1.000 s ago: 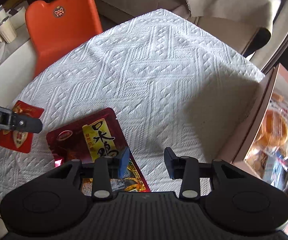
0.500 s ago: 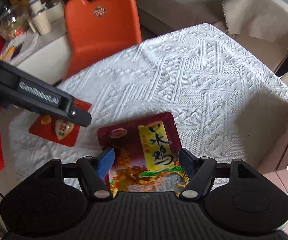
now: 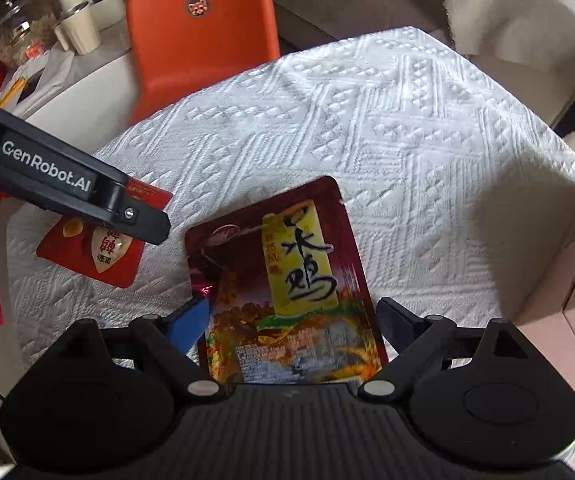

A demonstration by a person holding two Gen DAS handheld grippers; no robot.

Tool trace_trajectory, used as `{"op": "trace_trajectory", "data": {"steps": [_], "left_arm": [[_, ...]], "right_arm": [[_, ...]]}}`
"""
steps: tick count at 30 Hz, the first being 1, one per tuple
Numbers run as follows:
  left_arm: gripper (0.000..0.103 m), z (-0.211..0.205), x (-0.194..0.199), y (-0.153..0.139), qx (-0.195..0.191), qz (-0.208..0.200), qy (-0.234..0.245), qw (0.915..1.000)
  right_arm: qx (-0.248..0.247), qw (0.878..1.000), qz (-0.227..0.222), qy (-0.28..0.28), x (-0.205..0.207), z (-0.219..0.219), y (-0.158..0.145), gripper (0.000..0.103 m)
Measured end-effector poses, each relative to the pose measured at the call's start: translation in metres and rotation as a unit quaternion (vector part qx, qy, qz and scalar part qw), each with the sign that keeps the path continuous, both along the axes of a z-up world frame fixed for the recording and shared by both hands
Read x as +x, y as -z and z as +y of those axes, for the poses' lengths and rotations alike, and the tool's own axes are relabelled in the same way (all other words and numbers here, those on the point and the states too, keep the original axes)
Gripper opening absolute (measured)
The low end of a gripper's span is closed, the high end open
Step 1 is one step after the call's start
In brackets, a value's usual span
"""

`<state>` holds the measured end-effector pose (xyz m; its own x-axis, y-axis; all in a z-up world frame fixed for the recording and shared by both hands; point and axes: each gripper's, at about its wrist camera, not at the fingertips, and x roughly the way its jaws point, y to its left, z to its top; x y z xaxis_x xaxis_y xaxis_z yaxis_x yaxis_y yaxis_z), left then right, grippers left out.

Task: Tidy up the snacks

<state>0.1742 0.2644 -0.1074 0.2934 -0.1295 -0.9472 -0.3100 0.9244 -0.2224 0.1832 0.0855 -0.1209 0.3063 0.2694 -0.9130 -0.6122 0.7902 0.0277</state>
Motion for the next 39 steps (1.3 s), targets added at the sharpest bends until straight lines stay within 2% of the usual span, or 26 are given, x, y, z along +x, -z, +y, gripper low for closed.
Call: {"op": "trace_trajectory", "data": {"steps": [4,5,7,8,11,16,18,19,22,25,28,30,32,34,35,39], "left_arm": [[0.072,-0.012,-0.012,-0.011,0.022,-0.010,-0.007,0.9997],[0.072,-0.017,-0.015,-0.013,0.026,-0.010,-0.006,0.9996],[0.072,-0.033,-0.026,-0.013,0.027,-0.005,-0.001,0.9996],[0.072,-0.043,-0.030,-0.012,0.022,-0.001,0.003,0.9997],[0.072,-0.081,-0.043,-0.009,0.003,0.005,0.020,0.9998],[0.072,-0.152,-0.058,-0.005,-0.031,0.009,0.054,0.9980],[0.072,-0.180,-0.062,-0.003,-0.040,0.011,0.072,0.9965],[0.072,-0.193,-0.064,-0.001,-0.043,0.011,0.081,0.9957],[0.072,-0.226,-0.073,0.000,-0.045,0.010,0.101,0.9938],[0.072,-0.247,-0.081,0.000,-0.036,0.012,0.112,0.9930],[0.072,-0.255,-0.086,0.005,-0.032,0.017,0.108,0.9934],[0.072,-0.255,-0.089,0.007,-0.025,0.019,0.103,0.9942],[0.072,-0.252,-0.092,0.009,-0.018,0.021,0.093,0.9953],[0.072,-0.247,-0.095,0.008,-0.013,0.022,0.084,0.9961],[0.072,-0.244,-0.097,0.007,-0.011,0.022,0.081,0.9964],[0.072,-0.240,-0.100,0.007,-0.009,0.021,0.071,0.9972]], "right_arm": [[0.018,1.000,-0.003,-0.023,0.005,0.002,0.003,0.091],[0.019,1.000,-0.001,-0.023,0.005,0.000,0.001,0.083],[0.017,1.000,-0.006,-0.017,-0.001,-0.011,-0.005,0.075],[0.018,1.000,-0.003,-0.010,-0.006,-0.021,-0.007,0.068],[0.020,1.000,0.010,0.020,-0.023,-0.062,-0.010,0.061],[0.031,0.997,0.045,0.061,-0.059,-0.156,-0.021,0.058],[0.030,0.995,0.062,0.072,-0.072,-0.192,-0.022,0.062],[0.023,0.994,0.062,0.082,-0.077,-0.207,-0.022,0.070],[0.007,0.993,0.047,0.112,-0.090,-0.244,-0.020,0.084],[0.009,0.990,0.045,0.136,-0.093,-0.269,-0.019,0.085],[0.039,0.982,0.064,0.172,-0.093,-0.286,-0.014,0.087],[0.064,0.976,0.056,0.201,-0.098,-0.293,-0.013,0.088],[0.082,0.972,0.044,0.218,-0.101,-0.295,-0.012,0.094],[0.087,0.972,0.032,0.217,-0.104,-0.291,-0.009,0.101],[0.079,0.976,0.031,0.202,-0.105,-0.286,-0.007,0.103],[-0.026,0.992,0.013,0.124,-0.106,-0.251,-0.001,0.103]]}}
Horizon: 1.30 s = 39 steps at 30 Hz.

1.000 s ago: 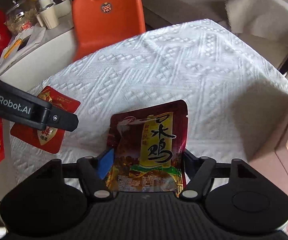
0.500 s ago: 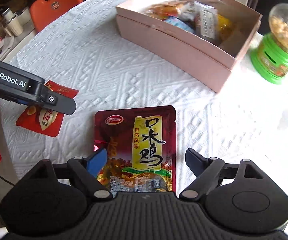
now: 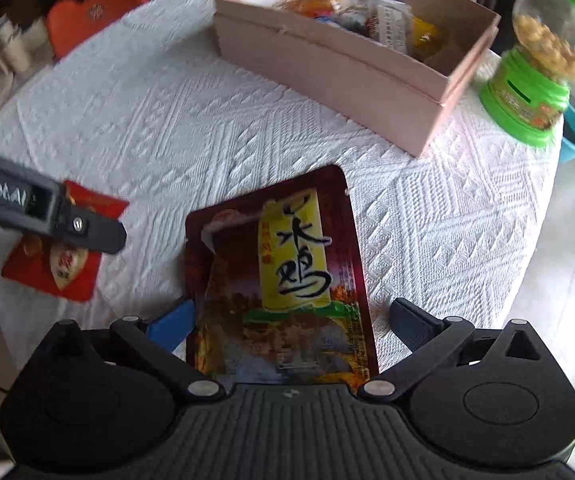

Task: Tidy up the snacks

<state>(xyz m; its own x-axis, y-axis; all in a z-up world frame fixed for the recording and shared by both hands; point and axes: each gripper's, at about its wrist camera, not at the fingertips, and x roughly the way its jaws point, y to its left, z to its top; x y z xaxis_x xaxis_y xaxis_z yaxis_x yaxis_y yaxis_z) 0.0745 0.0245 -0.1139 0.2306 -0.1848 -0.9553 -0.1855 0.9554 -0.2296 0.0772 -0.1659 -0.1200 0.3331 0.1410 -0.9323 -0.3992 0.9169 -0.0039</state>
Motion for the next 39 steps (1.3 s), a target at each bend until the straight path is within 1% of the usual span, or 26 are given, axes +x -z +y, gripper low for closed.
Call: {"op": "trace_trajectory", "data": {"steps": [3,6,9,14,16,18,19,20,21,22,23,29,35,37,39], "left_arm": [[0.072,0.000,-0.002,-0.003,-0.002,-0.004,-0.003,1.0000],[0.072,-0.005,-0.003,-0.005,0.012,-0.008,0.008,0.9999],[0.072,-0.010,-0.004,-0.005,0.029,-0.007,0.022,0.9993],[0.072,-0.010,-0.009,-0.005,0.024,-0.007,0.027,0.9993],[0.072,-0.010,-0.010,-0.004,0.025,-0.004,0.027,0.9993],[0.072,-0.010,-0.010,-0.003,0.026,-0.002,0.028,0.9993],[0.072,-0.010,-0.010,-0.003,0.025,-0.002,0.029,0.9993],[0.072,-0.010,-0.010,-0.004,0.026,-0.002,0.030,0.9992],[0.072,-0.010,-0.010,-0.004,0.026,-0.002,0.031,0.9992],[0.072,-0.010,-0.010,-0.004,0.027,-0.002,0.031,0.9992],[0.072,-0.010,-0.009,-0.004,0.027,-0.002,0.032,0.9991],[0.072,-0.016,-0.004,-0.005,0.025,-0.002,0.043,0.9987],[0.072,-0.026,0.003,-0.005,0.016,-0.005,0.056,0.9983],[0.072,-0.026,0.009,-0.011,0.003,-0.016,0.053,0.9985],[0.072,-0.022,0.022,-0.025,-0.017,-0.041,0.045,0.9980]], "right_arm": [[-0.009,1.000,0.022,-0.012,0.008,0.005,0.000,0.103],[-0.006,0.999,0.034,-0.010,0.015,0.006,-0.001,0.103],[-0.009,0.999,0.031,-0.003,0.016,0.007,-0.001,0.103],[-0.005,1.000,0.005,0.024,0.008,0.008,0.000,0.103],[-0.007,1.000,0.002,0.021,0.007,0.010,0.000,0.103],[-0.008,1.000,0.008,0.013,0.010,0.010,-0.002,0.103],[-0.006,1.000,0.013,0.011,0.012,0.009,-0.002,0.099],[-0.005,1.000,0.012,0.011,0.012,0.009,-0.005,0.092],[-0.002,1.000,0.011,0.008,0.012,0.008,-0.008,0.088],[0.000,1.000,0.012,0.004,0.013,0.008,-0.011,0.078],[-0.002,1.000,0.011,0.003,0.012,0.008,-0.014,0.075],[0.002,1.000,-0.001,0.014,0.004,0.001,-0.033,0.071],[0.014,0.999,-0.002,0.030,0.000,-0.010,-0.043,0.070],[0.012,0.999,-0.003,0.032,0.000,-0.012,-0.044,0.070],[0.008,0.999,-0.004,0.036,0.001,-0.012,-0.043,0.070]]}}
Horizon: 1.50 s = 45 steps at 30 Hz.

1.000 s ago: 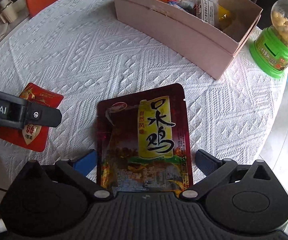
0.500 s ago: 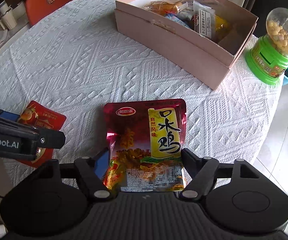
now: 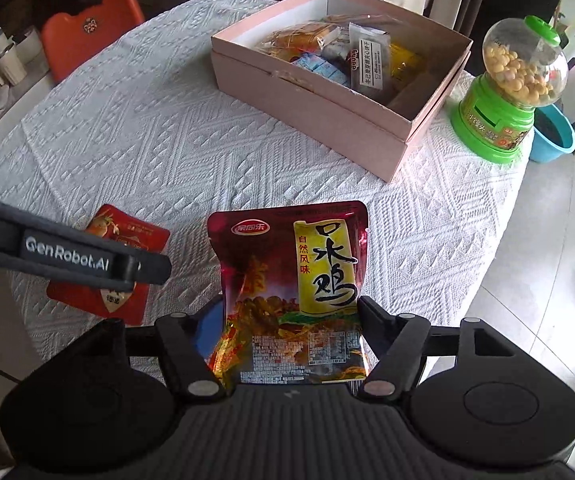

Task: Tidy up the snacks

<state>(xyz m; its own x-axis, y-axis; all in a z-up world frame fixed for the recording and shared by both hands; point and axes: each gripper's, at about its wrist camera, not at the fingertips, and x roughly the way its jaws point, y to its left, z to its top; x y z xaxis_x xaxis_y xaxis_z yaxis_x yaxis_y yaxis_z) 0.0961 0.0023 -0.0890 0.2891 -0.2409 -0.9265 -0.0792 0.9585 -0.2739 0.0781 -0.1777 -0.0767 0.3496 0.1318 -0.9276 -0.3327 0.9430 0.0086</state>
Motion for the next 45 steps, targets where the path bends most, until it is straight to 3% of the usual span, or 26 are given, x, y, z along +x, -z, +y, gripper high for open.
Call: {"op": "trace_trajectory", "data": {"steps": [5,8,10,13,14,17,20,22,25,28,31,33,34,36,37,40,42,45], "left_arm": [[0.072,0.001,0.064,-0.066,-0.005,-0.113,0.005,0.9936],[0.073,-0.010,0.104,-0.094,-0.026,-0.156,0.020,0.9872],[0.076,-0.019,0.133,-0.099,-0.058,-0.172,0.034,0.9828],[0.072,-0.035,0.166,-0.082,-0.029,-0.157,0.044,0.9861],[0.065,-0.035,0.167,-0.078,-0.032,-0.162,0.033,0.9856],[0.064,-0.030,0.157,-0.078,-0.088,-0.195,0.023,0.9766],[0.063,-0.029,0.152,-0.076,-0.046,-0.208,0.021,0.9768],[0.063,-0.016,0.149,-0.065,-0.043,-0.179,0.006,0.9828],[0.063,0.006,0.131,-0.056,-0.046,-0.163,-0.018,0.9854],[0.063,0.026,0.100,-0.051,-0.034,-0.153,-0.023,0.9873],[0.063,0.036,0.070,-0.042,-0.028,-0.132,-0.016,0.9907],[0.063,0.041,0.057,-0.034,-0.023,-0.124,-0.013,0.9919],[0.063,0.044,0.053,-0.030,-0.020,-0.120,-0.015,0.9924],[0.063,0.052,0.046,-0.019,-0.022,-0.111,-0.027,0.9932],[0.063,0.055,0.043,-0.014,-0.024,-0.109,-0.033,0.9932],[0.063,0.060,0.034,0.004,-0.012,-0.114,-0.038,0.9926],[0.063,0.060,0.029,0.015,-0.007,-0.110,-0.033,0.9934],[0.063,0.052,0.014,0.024,0.013,-0.116,-0.018,0.9930]], "right_arm": [[0.014,1.000,-0.007,0.016,0.002,-0.006,-0.008,0.070],[0.026,0.999,-0.012,0.030,0.003,-0.010,-0.015,0.070],[0.033,0.998,-0.013,0.042,0.002,-0.013,-0.019,0.070],[0.046,0.997,-0.016,0.054,0.001,-0.019,-0.026,0.070],[0.048,0.997,-0.017,0.057,0.000,-0.021,-0.026,0.070],[0.050,0.996,-0.013,0.068,-0.003,-0.024,-0.023,0.070],[0.044,0.996,-0.004,0.078,-0.009,-0.026,-0.015,0.070],[0.036,0.996,0.002,0.083,-0.012,-0.025,-0.010,0.070],[0.033,0.995,-0.003,0.093,-0.015,-0.025,-0.012,0.070],[0.041,0.992,-0.049,0.108,-0.006,-0.019,-0.039,0.070],[0.063,0.983,-0.129,0.111,0.026,-0.019,-0.087,0.071],[0.053,0.973,-0.193,0.116,0.051,-0.012,-0.113,0.076],[0.041,0.967,-0.222,0.121,0.063,-0.008,-0.120,0.086],[0.016,0.956,-0.266,0.124,0.086,0.003,-0.119,0.089],[0.012,0.957,-0.265,0.115,0.096,0.007,-0.113,0.089],[0.026,0.975,-0.203,0.086,0.116,0.017,-0.081,0.085],[0.042,0.976,-0.194,0.087,0.102,0.021,-0.066,0.085],[0.021,0.980,-0.179,0.079,0.071,0.032,-0.039,0.085]]}}
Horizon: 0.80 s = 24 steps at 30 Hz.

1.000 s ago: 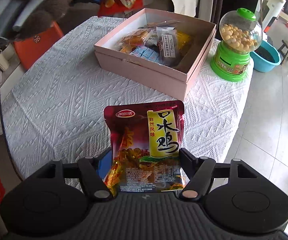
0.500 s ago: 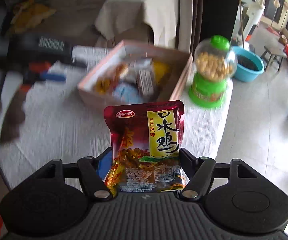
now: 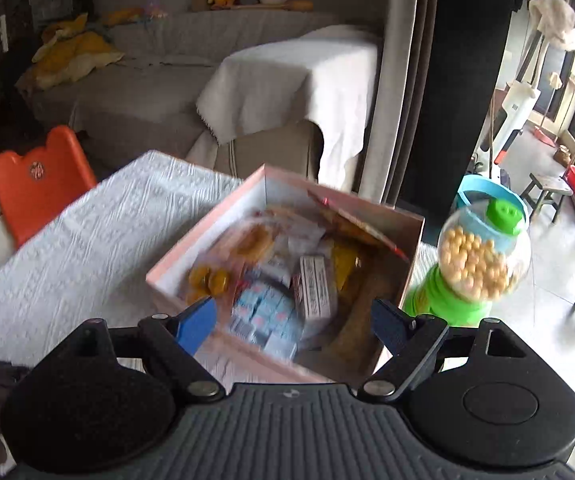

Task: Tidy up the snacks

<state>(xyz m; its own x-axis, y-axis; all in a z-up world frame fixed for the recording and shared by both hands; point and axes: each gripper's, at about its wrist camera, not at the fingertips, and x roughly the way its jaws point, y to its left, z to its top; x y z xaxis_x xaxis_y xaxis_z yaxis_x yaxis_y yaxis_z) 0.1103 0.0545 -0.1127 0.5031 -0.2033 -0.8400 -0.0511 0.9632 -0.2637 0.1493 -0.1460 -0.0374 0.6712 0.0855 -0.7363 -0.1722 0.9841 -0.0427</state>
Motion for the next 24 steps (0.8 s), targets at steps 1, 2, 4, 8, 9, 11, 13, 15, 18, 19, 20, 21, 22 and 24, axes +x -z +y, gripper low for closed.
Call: {"op": "trace_trajectory", "data": {"steps": [1,2,4,8,9,11,13,15,18,19,20,21,22,24], "left_arm": [[0.062,-0.003,-0.005,0.001,0.009,-0.002,0.005,0.9999],[0.060,-0.006,-0.013,0.000,0.016,-0.003,0.010,0.9998],[0.060,-0.011,-0.028,-0.008,0.017,-0.014,0.017,0.9996],[0.059,-0.026,-0.054,-0.011,0.033,-0.010,0.032,0.9989],[0.059,-0.030,-0.059,-0.008,0.035,-0.005,0.035,0.9988],[0.057,-0.036,-0.068,-0.001,0.038,0.000,0.037,0.9986],[0.057,-0.040,-0.073,0.005,0.046,-0.009,0.040,0.9981],[0.057,-0.043,-0.076,0.009,0.065,-0.035,0.047,0.9961],[0.056,-0.042,-0.074,0.019,0.098,-0.070,0.054,0.9912],[0.056,-0.040,-0.074,0.023,0.102,-0.078,0.058,0.9900],[0.056,-0.040,-0.073,0.026,0.106,-0.086,0.064,0.9885],[0.056,-0.041,-0.075,0.028,0.114,-0.103,0.075,0.9853],[0.057,-0.042,-0.075,0.030,0.121,-0.111,0.084,0.9828],[0.057,-0.045,-0.079,0.031,0.131,-0.120,0.091,0.9799]], "right_arm": [[-0.002,1.000,0.016,0.002,-0.012,0.001,0.012,0.085],[0.001,0.999,0.039,0.006,-0.024,0.001,0.024,0.085],[0.005,0.997,0.081,0.011,-0.042,0.001,0.042,0.085],[0.023,0.995,0.098,0.030,-0.084,-0.009,0.048,0.085],[0.028,0.994,0.100,0.030,-0.092,-0.011,0.048,0.085],[0.032,0.992,0.118,0.030,-0.100,-0.012,0.055,0.085],[0.039,0.991,0.124,0.034,-0.105,-0.013,0.060,0.085],[0.044,0.992,0.105,0.047,-0.110,-0.016,0.064,0.085],[0.047,0.993,0.061,0.089,-0.111,-0.024,0.074,0.085],[0.050,0.992,0.052,0.101,-0.112,-0.026,0.080,0.085],[0.056,0.991,0.046,0.109,-0.111,-0.027,0.085,0.085],[0.062,0.991,0.042,0.109,-0.112,-0.027,0.092,0.086],[0.056,0.992,0.027,0.108,-0.116,-0.024,0.094,0.087],[0.030,0.995,0.005,0.095,-0.125,-0.013,0.100,0.088]]}}
